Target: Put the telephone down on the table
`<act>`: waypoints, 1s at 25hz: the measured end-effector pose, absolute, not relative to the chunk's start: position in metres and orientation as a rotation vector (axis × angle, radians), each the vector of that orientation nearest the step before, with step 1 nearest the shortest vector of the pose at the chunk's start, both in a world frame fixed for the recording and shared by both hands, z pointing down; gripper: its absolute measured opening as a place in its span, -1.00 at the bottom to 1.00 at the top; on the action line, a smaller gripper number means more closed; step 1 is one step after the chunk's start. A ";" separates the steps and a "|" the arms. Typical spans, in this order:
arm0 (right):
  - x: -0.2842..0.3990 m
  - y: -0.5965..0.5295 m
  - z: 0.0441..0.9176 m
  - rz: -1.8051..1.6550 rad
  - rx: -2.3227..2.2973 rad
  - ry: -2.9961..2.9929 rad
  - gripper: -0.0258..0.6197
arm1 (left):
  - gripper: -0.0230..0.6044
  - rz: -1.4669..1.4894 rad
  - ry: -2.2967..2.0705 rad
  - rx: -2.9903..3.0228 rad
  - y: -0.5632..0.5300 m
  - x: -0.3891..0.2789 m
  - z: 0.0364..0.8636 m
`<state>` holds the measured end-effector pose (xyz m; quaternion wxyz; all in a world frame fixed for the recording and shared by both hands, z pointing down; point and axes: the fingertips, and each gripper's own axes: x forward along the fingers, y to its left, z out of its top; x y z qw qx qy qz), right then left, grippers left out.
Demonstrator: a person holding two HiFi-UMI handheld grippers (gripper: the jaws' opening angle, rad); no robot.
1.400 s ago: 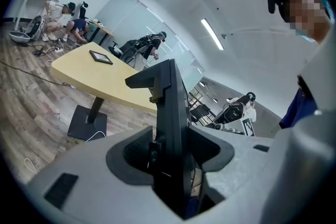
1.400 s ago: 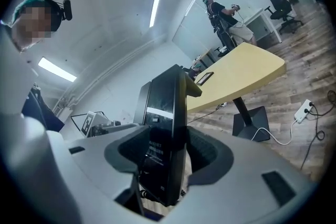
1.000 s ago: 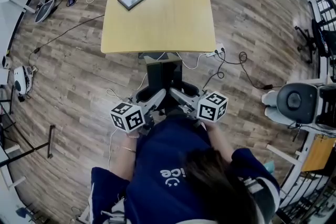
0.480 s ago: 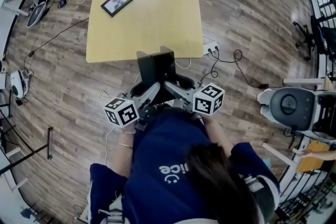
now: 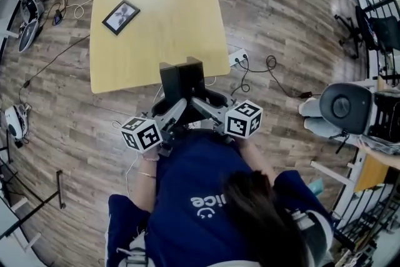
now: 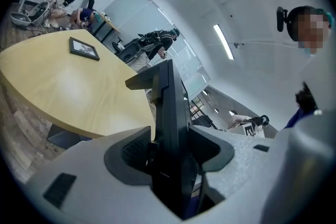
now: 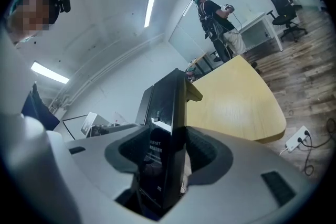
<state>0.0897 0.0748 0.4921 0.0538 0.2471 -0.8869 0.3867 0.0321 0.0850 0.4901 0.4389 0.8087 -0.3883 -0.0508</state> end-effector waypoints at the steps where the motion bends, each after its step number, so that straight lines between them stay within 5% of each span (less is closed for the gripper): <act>1: 0.092 0.070 0.492 1.180 0.772 -2.695 -0.23 | -0.25 -0.136 -0.955 2.003 0.080 0.034 0.490; 25: 0.027 -0.055 0.503 1.269 1.054 -2.593 -0.25 | -0.25 -0.036 -0.739 1.996 -0.056 -0.033 0.505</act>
